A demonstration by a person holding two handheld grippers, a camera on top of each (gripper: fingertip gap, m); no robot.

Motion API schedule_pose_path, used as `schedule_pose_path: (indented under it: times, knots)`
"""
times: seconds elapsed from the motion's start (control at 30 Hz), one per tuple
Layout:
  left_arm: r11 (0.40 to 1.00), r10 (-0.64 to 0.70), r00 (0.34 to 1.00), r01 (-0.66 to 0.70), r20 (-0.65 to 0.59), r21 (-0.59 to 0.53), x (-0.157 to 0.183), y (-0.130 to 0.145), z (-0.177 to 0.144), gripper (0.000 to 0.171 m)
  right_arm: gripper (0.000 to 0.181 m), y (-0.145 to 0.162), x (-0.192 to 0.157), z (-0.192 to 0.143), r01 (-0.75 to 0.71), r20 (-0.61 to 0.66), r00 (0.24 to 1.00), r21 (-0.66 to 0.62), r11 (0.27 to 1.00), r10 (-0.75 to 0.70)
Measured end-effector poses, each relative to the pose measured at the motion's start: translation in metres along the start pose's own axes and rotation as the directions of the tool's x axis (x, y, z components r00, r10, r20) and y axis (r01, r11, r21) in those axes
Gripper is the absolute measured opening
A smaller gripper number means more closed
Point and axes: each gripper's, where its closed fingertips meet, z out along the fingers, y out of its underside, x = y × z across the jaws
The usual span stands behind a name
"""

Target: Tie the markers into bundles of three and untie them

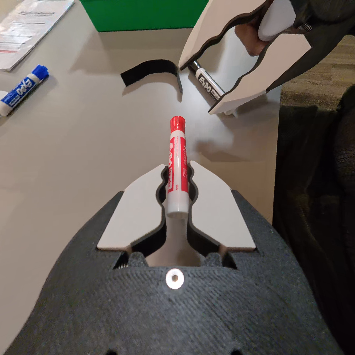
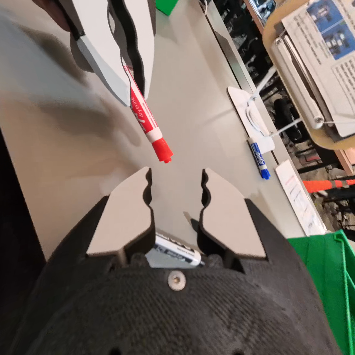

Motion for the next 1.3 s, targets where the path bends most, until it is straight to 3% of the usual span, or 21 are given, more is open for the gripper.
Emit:
schedule_pose_path:
  times: [0.23,0.47,0.67,0.73,0.9,1.07,1.13,1.2,1.27,1.3]
  knots:
    - [0.993,-0.063,0.998,0.065,-0.023,0.101,-0.015,-0.032,0.017,0.022,0.036,0.012,0.01,-0.025,-0.052,-0.099,0.994,-0.003,0.999,0.052]
    - [0.989,-0.097,0.994,0.102,-0.051,0.107,-0.023,-0.038,0.03,0.022,0.036,0.027,0.026,-0.042,-0.151,-0.19,0.97,0.016,0.988,0.151]
    - [0.995,-0.065,0.997,0.067,-0.036,0.076,-0.02,-0.033,0.032,0.021,0.037,0.028,0.032,-0.042,-0.192,-0.209,0.958,0.044,0.98,0.197]
    - [0.994,-0.071,0.997,0.072,-0.02,0.086,-0.022,-0.034,0.03,0.003,0.037,0.03,0.032,-0.039,-0.186,-0.214,0.959,0.029,0.982,0.188]
    - [0.989,-0.109,0.994,0.109,-0.011,0.099,-0.025,-0.032,0.025,0.003,0.038,0.025,0.031,-0.035,-0.186,-0.201,0.961,0.042,0.982,0.19]
    - [0.994,-0.106,0.993,0.106,-0.054,-0.002,-0.018,-0.012,0.029,0.004,0.039,0.025,0.022,-0.029,-0.146,-0.166,0.975,0.02,0.989,0.148]
    - [0.996,-0.087,0.985,0.088,-0.151,-0.001,0.002,-0.014,0.027,0.02,0.039,0.019,0.015,-0.029,-0.136,-0.131,0.982,0.038,0.99,0.139]
    - [0.999,-0.054,0.972,0.054,-0.229,-0.003,0.021,-0.015,0.025,0.027,0.037,-0.005,-0.02,-0.032,-0.135,0.078,0.989,0.131,0.982,0.125]
    - [0.999,-0.027,0.993,0.024,-0.112,-0.033,0.009,-0.011,0.033,0.024,0.034,-0.031,-0.07,-0.04,-0.142,0.329,0.942,0.204,0.969,0.069]
    - [0.999,-0.012,0.997,0.008,-0.072,-0.054,0.004,-0.008,0.036,0.025,0.024,-0.034,-0.084,-0.035,-0.114,0.359,0.932,0.171,0.979,0.046]
